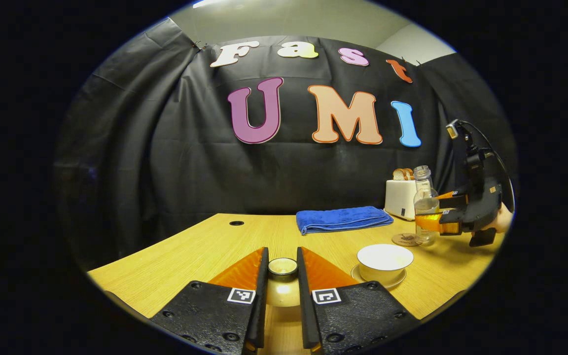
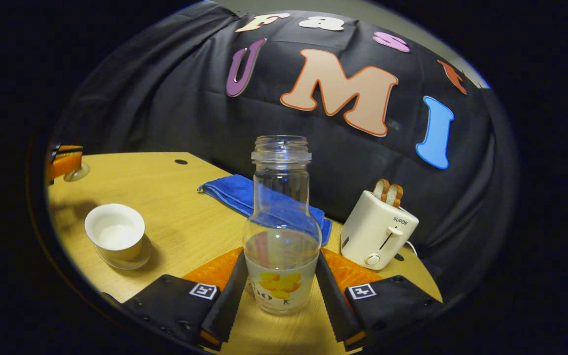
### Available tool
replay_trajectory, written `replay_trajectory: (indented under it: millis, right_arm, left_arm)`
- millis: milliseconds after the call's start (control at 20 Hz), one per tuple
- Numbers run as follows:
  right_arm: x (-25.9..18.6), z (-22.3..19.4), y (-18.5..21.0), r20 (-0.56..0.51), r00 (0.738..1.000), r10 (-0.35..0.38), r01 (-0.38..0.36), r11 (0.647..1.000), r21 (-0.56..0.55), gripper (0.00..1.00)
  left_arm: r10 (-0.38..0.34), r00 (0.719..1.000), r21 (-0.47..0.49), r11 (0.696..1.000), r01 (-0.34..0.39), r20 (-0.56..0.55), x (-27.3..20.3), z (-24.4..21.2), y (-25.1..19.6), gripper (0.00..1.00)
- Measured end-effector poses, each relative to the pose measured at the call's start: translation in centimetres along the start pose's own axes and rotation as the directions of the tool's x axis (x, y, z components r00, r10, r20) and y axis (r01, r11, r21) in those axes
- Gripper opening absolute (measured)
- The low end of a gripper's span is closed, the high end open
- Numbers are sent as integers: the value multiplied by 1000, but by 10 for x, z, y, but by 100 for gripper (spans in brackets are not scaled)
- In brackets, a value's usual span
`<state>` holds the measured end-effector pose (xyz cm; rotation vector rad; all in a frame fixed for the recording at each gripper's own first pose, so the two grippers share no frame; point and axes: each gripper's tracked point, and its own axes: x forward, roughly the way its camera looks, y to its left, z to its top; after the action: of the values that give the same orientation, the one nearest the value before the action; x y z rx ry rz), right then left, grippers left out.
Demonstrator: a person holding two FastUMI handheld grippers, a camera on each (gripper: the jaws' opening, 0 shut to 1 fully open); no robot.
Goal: Open the teacup lid with one hand, grasp the water bottle and pour water into the teacup with the other hand; after pouring, place the water bottle on the coaster and then close the teacup lid.
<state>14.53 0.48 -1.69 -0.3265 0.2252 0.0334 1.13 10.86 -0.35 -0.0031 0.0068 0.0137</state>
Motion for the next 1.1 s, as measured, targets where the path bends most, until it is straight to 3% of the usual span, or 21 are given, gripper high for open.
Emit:
replay_trajectory:
  millis: [350, 750, 1100]
  right_arm:
    - [23, -2, 0, 1, 1000, 7, -7, 983, 182, 80]
    - [36, -4, 1, 5, 1000, -1, 0, 971, 238, 79]
    - [40, -5, 3, 11, 1000, -5, 2, 975, 223, 80]
  left_arm:
    - [-1, 1000, 0, 1000, 1, -1, 1, 0, 0, 27]
    - [-1, 1000, -1, 1000, 1, -1, 0, 1, 0, 27]
    - [-1, 1000, -1, 1000, 1, -1, 0, 0, 1, 27]
